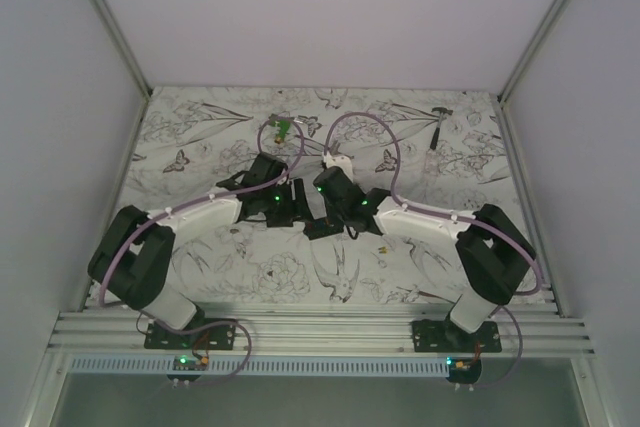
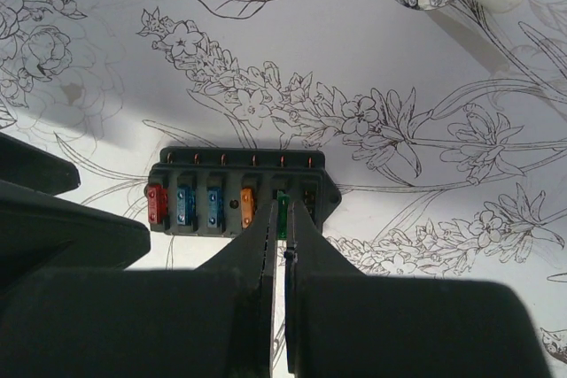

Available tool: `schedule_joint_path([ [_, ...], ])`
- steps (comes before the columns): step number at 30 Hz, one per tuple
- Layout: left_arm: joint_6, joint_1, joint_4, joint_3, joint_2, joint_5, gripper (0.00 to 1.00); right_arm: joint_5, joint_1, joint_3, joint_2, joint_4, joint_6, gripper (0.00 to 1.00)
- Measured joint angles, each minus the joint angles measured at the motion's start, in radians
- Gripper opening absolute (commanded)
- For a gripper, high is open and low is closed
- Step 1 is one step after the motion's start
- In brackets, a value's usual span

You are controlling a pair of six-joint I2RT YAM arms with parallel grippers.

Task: Snap on the fuse box
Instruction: Install the fuse at the fuse box base.

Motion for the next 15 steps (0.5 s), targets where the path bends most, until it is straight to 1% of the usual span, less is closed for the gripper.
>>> schedule_joint_path([
  [6,-0.019,0.000,-0.003,0.015,0.042,0.001,0.62,0.023,0.013,0.014,0.027,-0.001,0.034,0.00],
  [15,-0.045,0.000,-0.004,0.039,0.074,0.012,0.55,0.055,0.044,0.018,0.048,-0.013,0.064,0.00],
])
